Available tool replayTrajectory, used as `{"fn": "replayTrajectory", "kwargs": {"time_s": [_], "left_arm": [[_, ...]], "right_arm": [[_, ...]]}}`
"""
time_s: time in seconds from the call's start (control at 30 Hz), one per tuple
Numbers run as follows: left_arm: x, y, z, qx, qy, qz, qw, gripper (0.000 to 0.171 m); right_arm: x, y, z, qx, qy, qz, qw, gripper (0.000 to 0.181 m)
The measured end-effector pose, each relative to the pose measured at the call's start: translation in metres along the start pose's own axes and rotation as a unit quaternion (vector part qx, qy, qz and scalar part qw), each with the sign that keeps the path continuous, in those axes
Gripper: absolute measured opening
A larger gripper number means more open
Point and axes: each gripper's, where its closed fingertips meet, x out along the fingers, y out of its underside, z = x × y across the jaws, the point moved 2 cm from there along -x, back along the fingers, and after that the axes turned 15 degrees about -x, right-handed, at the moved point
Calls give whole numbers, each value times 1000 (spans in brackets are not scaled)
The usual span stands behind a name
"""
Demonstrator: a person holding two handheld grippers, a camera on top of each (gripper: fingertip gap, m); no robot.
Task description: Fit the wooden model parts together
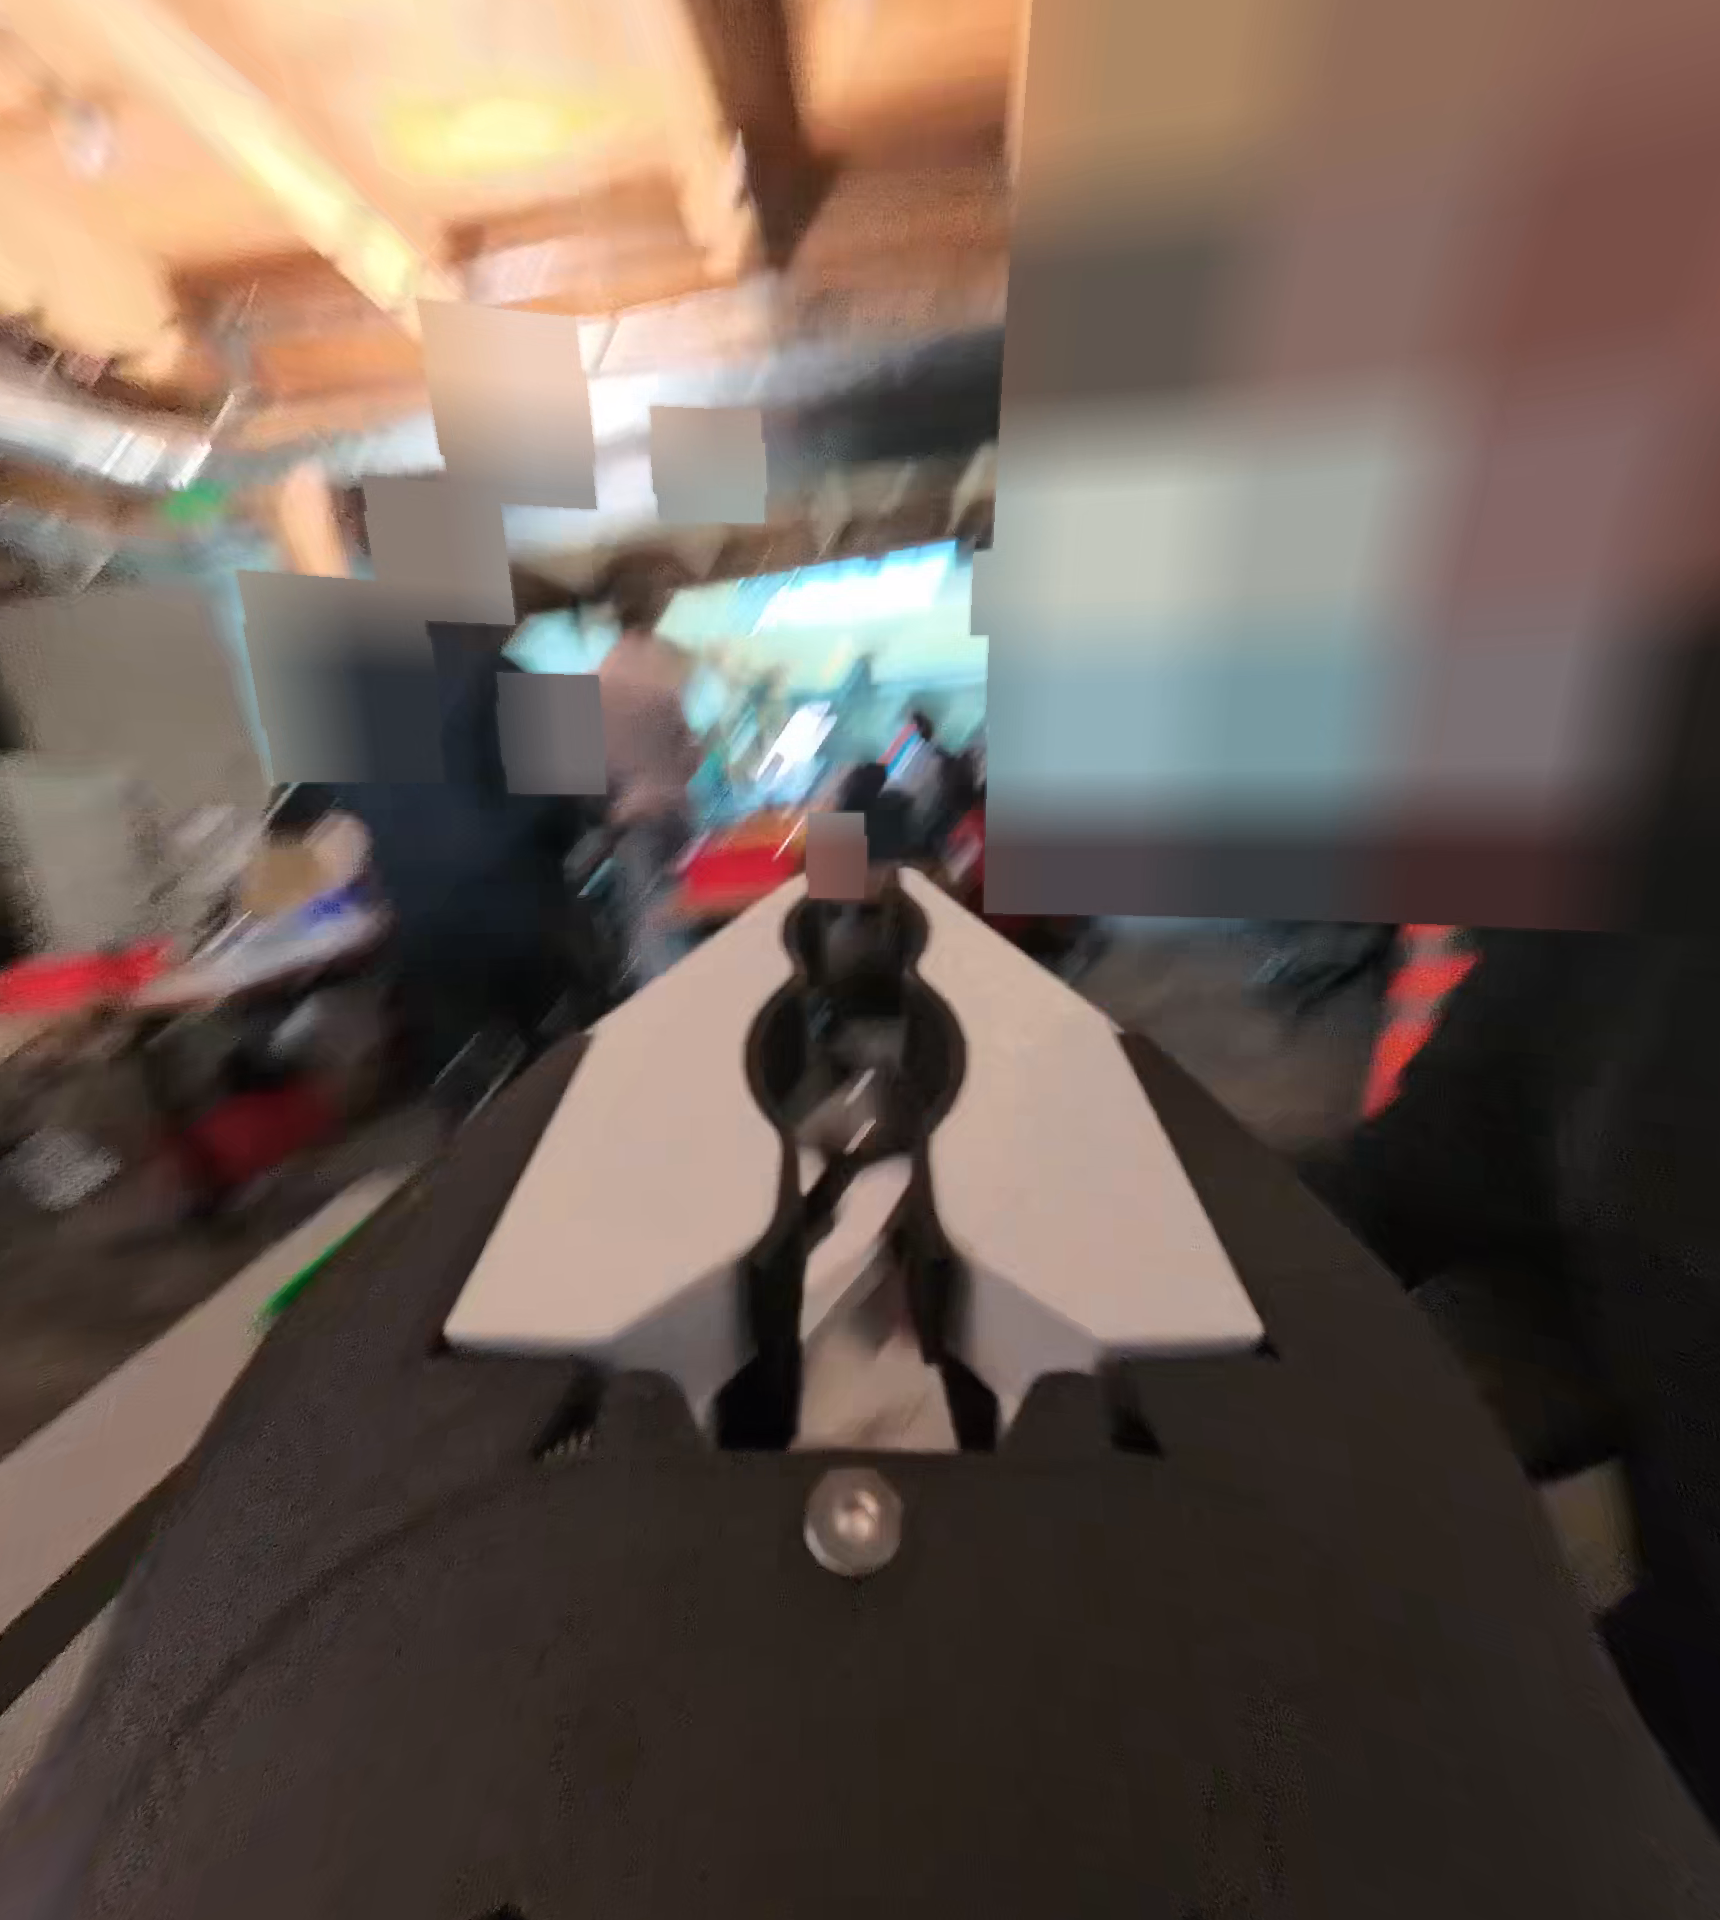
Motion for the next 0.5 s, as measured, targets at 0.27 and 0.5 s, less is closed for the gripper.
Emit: {"fn": "replayTrajectory", "kwargs": {"time_s": [0.27, 0.5], "left_arm": [[6, 152, 91, 149, -162, 403, 888, 55], [8, 186, 127, 262, -140, 533, 792, 29]], "right_arm": [[17, 45, -17, -52, 13, 58, 997, 18], [21, 40, -24, -102, 18, 75, 992, 18]]}}
